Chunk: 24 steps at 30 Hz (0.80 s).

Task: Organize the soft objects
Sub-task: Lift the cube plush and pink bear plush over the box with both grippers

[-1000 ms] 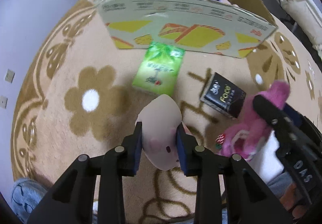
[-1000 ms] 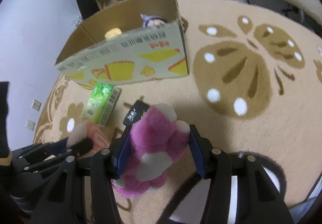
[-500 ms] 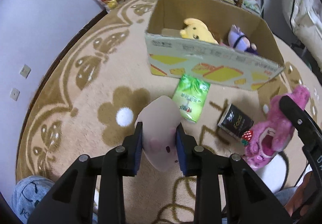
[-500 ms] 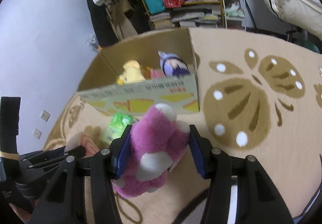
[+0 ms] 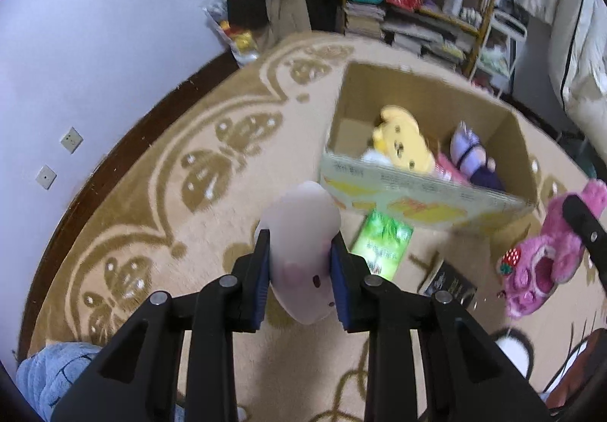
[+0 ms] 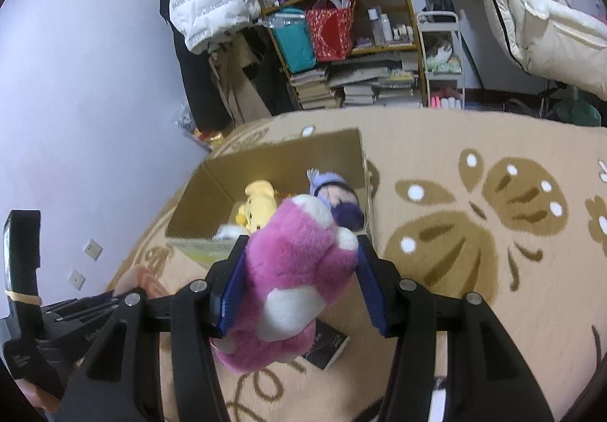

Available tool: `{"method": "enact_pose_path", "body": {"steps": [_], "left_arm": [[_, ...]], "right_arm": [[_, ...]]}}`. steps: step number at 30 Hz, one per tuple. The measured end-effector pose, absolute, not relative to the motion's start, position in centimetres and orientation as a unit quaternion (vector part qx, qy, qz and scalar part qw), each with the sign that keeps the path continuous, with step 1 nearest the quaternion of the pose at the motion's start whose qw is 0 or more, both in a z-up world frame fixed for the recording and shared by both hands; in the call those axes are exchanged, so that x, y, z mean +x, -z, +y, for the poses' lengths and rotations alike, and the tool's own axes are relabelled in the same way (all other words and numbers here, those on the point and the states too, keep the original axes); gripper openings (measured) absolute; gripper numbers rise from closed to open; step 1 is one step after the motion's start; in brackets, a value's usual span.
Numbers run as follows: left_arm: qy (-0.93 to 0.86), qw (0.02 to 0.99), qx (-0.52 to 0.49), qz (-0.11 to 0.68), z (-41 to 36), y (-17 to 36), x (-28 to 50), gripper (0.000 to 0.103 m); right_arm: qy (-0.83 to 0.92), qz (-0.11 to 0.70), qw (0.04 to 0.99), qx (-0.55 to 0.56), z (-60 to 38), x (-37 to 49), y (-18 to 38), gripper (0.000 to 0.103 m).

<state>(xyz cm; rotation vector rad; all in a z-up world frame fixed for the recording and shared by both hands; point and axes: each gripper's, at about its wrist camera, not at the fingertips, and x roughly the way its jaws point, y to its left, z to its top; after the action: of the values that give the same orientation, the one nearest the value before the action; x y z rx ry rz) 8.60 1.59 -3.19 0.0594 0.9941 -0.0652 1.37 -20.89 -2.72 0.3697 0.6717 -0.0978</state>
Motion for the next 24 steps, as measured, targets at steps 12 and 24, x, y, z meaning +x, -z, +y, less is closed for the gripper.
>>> {"method": "enact_pose_path", "body": {"steps": [12, 24], "left_arm": [[0.058, 0.922, 0.043, 0.381, -0.3, -3.0, 10.5, 0.027], [0.064, 0.929, 0.084, 0.355, -3.6, -3.5, 13.5, 0.027]], "right_arm": [[0.036, 0.285, 0.944, 0.16, -21.0, 3.6, -0.5, 0.057], [0.019, 0.28, 0.956, 0.083, -17.8, 7.6, -1.0, 0.057]]}}
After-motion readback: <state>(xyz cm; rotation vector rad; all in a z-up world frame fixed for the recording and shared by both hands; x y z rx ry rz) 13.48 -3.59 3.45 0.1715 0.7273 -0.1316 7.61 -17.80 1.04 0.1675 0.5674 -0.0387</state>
